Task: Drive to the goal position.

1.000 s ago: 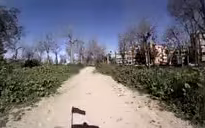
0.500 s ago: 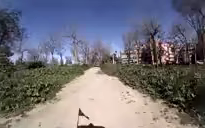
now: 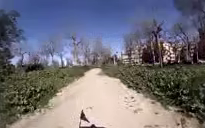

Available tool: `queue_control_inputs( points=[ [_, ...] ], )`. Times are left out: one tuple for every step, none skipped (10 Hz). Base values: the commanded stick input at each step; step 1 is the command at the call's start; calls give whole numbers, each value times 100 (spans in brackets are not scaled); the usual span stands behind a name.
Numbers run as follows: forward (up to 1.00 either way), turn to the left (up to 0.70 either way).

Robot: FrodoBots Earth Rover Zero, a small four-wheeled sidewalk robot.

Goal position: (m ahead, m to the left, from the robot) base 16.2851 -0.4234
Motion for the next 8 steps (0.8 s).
queue_control_inputs(
  points=[
    [70, 0],
    [70, 0],
    [70, 0],
    [70, 0],
    [70, 0],
    [70, 0],
    [70, 0],
    [70, 0]
  ],
)
